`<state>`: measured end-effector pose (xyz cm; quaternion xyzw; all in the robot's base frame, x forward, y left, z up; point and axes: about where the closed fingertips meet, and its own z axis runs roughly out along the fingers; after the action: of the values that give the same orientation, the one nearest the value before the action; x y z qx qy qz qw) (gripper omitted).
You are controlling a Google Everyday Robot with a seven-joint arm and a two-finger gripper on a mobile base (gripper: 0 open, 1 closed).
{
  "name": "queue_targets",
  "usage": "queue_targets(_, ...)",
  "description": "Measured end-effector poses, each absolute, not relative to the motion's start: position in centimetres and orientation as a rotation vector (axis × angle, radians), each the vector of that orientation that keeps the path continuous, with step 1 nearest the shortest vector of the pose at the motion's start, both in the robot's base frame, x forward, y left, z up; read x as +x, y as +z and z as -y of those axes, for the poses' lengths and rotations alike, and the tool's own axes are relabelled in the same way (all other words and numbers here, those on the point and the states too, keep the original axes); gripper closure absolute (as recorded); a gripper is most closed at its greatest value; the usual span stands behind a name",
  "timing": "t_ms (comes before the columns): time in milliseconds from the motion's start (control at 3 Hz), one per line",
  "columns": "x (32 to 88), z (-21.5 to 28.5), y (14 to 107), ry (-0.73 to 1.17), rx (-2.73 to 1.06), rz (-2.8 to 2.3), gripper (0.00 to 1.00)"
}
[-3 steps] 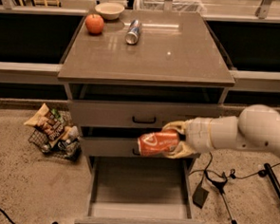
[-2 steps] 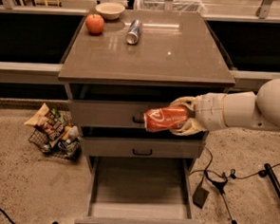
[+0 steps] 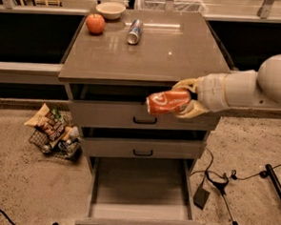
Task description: Pick coke can from bottom drawer and place on counter
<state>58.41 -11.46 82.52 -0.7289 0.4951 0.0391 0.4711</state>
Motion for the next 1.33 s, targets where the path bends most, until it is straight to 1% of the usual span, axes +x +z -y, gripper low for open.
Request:
queue_targets(333,62.6,12.1,86.6,0.042,-1.782,-1.173,1.00)
queue_targets(667,66.5,14.0,90.6,-0.007,-1.671,-1.154,1.00)
queue_targets(1333,67.0,13.8,90.7,-0.017,-1.650,-1.156,1.00)
